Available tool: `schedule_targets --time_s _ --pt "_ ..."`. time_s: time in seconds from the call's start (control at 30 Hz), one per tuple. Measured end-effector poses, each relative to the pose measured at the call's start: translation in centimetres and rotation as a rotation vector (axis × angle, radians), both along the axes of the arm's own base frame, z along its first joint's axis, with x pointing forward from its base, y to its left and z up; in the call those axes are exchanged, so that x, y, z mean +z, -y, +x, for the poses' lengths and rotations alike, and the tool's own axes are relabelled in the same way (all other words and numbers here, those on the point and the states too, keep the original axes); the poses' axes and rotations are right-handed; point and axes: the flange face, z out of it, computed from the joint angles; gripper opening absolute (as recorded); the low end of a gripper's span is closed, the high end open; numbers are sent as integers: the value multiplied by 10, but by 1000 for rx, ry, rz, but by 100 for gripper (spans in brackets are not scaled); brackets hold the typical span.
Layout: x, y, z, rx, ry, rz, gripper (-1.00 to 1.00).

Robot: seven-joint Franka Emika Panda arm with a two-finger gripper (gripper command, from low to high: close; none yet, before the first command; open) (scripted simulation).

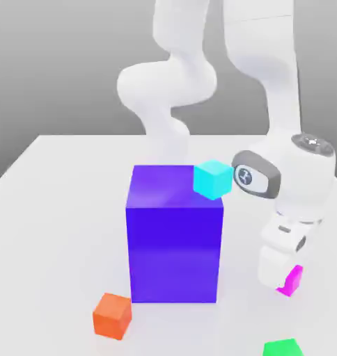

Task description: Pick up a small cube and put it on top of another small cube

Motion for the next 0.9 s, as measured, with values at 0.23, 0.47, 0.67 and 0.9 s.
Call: schedule_targets --time_s 0.23,0.47,0.67,0.9 --pt "61 0 11 -13 1 -1 -100" --pt "88 17 106 -142 -1 0 -100" --pt "106 53 185 -258 -1 1 -100" --pt "57 58 194 -271 -1 0 100"
